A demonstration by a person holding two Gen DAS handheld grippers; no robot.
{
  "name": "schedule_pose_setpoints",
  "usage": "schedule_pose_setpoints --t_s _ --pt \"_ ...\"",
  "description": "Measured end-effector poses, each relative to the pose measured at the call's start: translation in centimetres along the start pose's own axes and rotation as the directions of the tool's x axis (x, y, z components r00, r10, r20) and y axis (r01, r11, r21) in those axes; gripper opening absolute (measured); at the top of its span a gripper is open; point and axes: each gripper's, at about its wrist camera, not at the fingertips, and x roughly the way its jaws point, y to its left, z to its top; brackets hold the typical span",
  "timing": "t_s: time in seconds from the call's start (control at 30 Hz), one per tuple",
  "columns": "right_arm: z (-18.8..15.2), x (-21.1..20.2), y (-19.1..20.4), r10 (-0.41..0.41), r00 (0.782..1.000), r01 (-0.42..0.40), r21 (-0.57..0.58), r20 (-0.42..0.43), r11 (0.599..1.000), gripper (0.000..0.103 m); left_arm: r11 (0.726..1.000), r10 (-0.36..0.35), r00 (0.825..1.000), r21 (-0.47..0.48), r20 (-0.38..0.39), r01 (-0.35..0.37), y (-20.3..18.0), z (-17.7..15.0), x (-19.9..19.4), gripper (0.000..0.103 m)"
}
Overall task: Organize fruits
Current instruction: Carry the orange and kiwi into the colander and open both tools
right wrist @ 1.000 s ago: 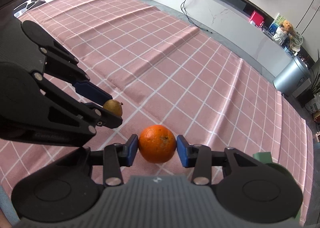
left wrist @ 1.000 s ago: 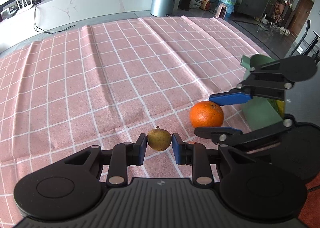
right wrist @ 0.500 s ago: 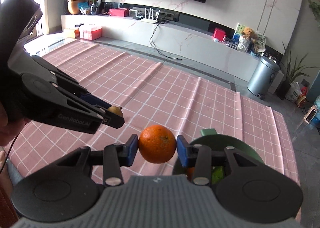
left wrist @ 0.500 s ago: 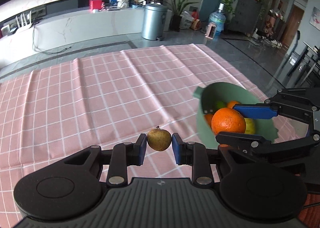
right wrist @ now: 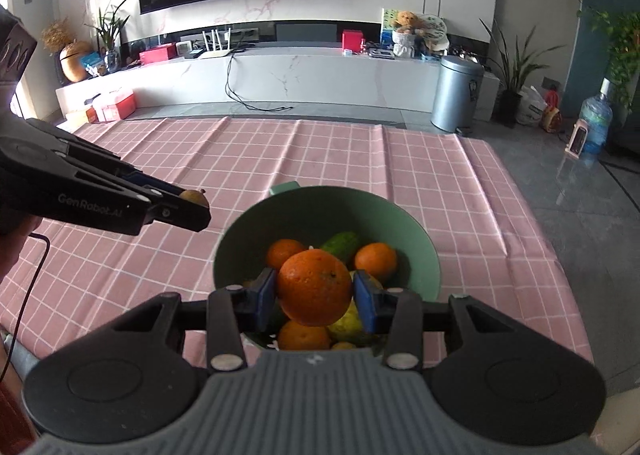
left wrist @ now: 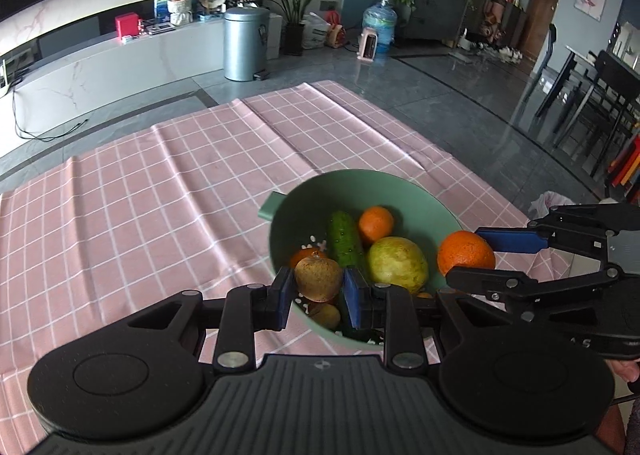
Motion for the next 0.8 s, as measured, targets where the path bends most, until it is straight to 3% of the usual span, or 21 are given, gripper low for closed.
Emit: schedule_pose_setpoints --t_s 0.37,0.8 --pt "0.8 4.4 -4.5 -0.043 0.999 0.044 0.040 -0.032 0.998 0.039 1.000 -0.003 0.995 -0.017 -0.097 0.001 -0.3 2.1 7.0 0.031" --pt "1.5 8.8 -6.2 -0.065 0.994 0.067 0.014 -0.089 0.998 0.039 0.998 0.027 0.988 0.059 -0.149 -0.019 -0.4 3.5 11.4 0.031"
